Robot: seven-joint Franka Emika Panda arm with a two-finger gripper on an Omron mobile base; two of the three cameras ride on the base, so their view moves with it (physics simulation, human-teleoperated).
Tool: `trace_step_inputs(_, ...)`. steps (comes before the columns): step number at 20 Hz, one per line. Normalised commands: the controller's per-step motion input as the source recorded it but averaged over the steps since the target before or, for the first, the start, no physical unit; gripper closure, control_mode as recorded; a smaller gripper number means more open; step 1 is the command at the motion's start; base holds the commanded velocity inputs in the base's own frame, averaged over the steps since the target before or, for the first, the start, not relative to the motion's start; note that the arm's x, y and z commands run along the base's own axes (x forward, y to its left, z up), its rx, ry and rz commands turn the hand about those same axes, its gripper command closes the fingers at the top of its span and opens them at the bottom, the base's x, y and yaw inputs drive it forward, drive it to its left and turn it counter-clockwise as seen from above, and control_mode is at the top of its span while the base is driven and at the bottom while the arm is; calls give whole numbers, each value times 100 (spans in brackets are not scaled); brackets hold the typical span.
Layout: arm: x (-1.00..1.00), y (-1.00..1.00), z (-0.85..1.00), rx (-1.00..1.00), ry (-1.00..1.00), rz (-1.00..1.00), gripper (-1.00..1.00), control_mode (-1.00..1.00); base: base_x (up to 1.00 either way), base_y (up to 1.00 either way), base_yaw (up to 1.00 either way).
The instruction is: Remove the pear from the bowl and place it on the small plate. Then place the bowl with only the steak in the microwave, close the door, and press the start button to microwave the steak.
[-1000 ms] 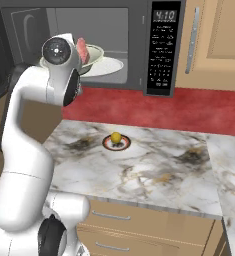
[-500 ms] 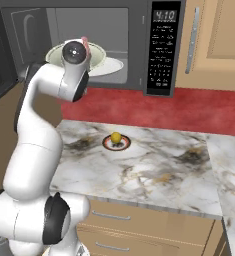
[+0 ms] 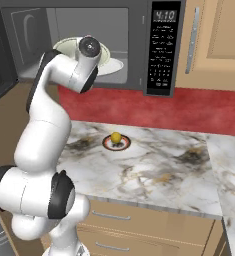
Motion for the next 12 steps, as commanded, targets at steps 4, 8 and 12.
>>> trace_step_inputs(4,-14,1,2,0,0,0,-100,-100,0,0,0)
trace_step_inputs(8,-36,0,5,0,-11,0,-100,-100,0,0,0)
trace_step_inputs(12,-49,0,31,0,-22,0,-100,-100,0,0,0)
